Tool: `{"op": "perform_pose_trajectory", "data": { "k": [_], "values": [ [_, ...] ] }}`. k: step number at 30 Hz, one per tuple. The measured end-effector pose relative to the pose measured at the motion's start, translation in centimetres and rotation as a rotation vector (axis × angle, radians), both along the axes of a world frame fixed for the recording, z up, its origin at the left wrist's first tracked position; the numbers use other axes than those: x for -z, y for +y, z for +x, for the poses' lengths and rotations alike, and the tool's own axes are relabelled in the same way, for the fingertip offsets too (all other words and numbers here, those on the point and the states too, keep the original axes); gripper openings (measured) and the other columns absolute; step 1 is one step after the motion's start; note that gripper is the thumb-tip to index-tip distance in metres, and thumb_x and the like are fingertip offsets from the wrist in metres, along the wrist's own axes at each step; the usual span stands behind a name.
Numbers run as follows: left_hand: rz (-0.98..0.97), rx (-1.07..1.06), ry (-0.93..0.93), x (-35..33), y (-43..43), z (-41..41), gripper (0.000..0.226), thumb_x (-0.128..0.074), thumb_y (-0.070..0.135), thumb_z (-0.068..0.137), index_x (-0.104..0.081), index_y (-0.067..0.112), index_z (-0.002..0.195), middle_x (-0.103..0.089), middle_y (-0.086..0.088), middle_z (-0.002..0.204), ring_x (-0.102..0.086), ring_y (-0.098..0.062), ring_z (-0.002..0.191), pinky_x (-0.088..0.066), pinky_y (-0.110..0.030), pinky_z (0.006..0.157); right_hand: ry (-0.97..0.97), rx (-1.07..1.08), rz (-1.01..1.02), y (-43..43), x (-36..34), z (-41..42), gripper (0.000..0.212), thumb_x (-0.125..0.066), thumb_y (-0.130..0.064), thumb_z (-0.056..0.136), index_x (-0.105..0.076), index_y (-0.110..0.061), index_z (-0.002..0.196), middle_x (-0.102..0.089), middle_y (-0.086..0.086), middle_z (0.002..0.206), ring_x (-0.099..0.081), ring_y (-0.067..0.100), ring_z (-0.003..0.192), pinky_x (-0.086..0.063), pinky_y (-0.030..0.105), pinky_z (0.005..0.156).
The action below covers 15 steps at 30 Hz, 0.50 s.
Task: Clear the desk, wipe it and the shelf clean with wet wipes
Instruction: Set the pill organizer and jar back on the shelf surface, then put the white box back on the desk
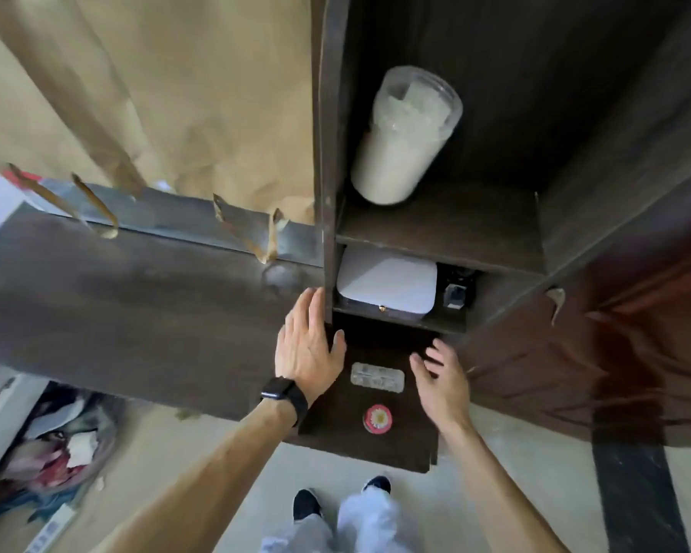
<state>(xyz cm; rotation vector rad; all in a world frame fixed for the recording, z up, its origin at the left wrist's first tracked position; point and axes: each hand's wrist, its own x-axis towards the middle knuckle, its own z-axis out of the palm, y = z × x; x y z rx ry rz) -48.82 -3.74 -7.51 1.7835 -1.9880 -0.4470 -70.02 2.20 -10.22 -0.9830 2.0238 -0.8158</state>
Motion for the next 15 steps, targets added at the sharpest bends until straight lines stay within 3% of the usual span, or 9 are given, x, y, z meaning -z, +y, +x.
{"op": "perform_pose_trajectory", "data": {
  "k": [3, 5, 7, 10, 12, 14, 15],
  "values": [
    [-0.307, 0.001, -0.032, -4.3, -0.9, 0.5, 0.089, -0.057, 0.038, 0.09, -0.005, 0.014, 0.158, -0.009, -0.011, 0.165, -0.012, -0.029, 0.152, -0.015, -0.05, 0.121, -0.083, 0.123, -0.014, -3.7, -2.2, -0.3, 0.056, -0.059, -0.04, 0.096, -0.044, -0.016, 0.144, -0.061, 0.001, 0.134, -0.063, 0.019, 0.113, -0.047, 0.039, 0.103],
    [-0.416, 0.067, -0.119, -6.5, -1.8, 0.3, 0.091, -0.055, 0.043, 0.092, 0.0, 0.013, 0.158, 0.001, -0.007, 0.165, -0.003, -0.025, 0.153, -0.008, -0.052, 0.122, -0.148, 0.156, 0.035, -6.0, -2.2, -0.6, 0.053, -0.055, -0.048, 0.093, -0.05, -0.019, 0.138, -0.062, 0.004, 0.133, -0.062, 0.025, 0.115, -0.047, 0.042, 0.103],
    [-0.437, 0.128, -0.204, -8.1, -2.8, -0.3, 0.091, -0.054, 0.044, 0.092, 0.001, 0.014, 0.157, 0.009, -0.002, 0.165, 0.002, -0.021, 0.153, -0.007, -0.053, 0.122, -0.183, 0.132, 0.124, -7.7, -2.2, -0.6, 0.043, -0.051, -0.05, 0.095, -0.055, -0.022, 0.127, -0.058, 0.01, 0.137, -0.058, 0.03, 0.119, -0.046, 0.04, 0.101],
    [-0.403, 0.1, -0.271, -8.4, -3.6, -1.1, 0.09, -0.052, 0.046, 0.094, 0.004, 0.015, 0.157, 0.023, 0.004, 0.163, 0.009, -0.017, 0.153, -0.007, -0.051, 0.121, -0.255, 0.178, 0.198, -8.9, -2.4, -0.2, 0.063, -0.051, -0.053, 0.097, -0.042, -0.018, 0.148, -0.043, 0.008, 0.153, -0.05, 0.032, 0.132, -0.043, 0.046, 0.109],
    [-0.4, 0.081, -0.262, -8.0, -3.6, -1.4, 0.091, -0.052, 0.046, 0.094, 0.008, 0.018, 0.157, 0.024, 0.005, 0.162, 0.008, -0.016, 0.153, -0.009, -0.05, 0.122, -0.147, 0.15, 0.187, -8.8, -2.9, 0.1, 0.066, -0.047, -0.054, 0.098, -0.039, -0.014, 0.15, -0.034, 0.014, 0.156, -0.043, 0.034, 0.137, -0.04, 0.045, 0.11],
    [-0.412, 0.077, -0.241, -7.8, -3.4, -1.6, 0.091, -0.052, 0.044, 0.094, 0.009, 0.019, 0.156, 0.021, 0.004, 0.163, 0.005, -0.017, 0.153, -0.01, -0.05, 0.122, -0.054, 0.131, 0.113, -8.1, -3.2, 0.3, 0.06, -0.047, -0.049, 0.1, -0.041, -0.01, 0.146, -0.034, 0.02, 0.152, -0.048, 0.035, 0.128, -0.043, 0.04, 0.096],
    [-0.415, 0.071, -0.237, -7.8, -3.4, -1.8, 0.091, -0.052, 0.043, 0.093, 0.008, 0.019, 0.157, 0.019, 0.003, 0.164, 0.004, -0.017, 0.153, -0.009, -0.049, 0.122, -0.066, 0.147, 0.056, -7.8, -3.1, 0.5, 0.055, -0.049, -0.045, 0.1, -0.043, -0.009, 0.141, -0.037, 0.021, 0.148, -0.053, 0.034, 0.114, -0.043, 0.037, 0.085]
  ]
}}
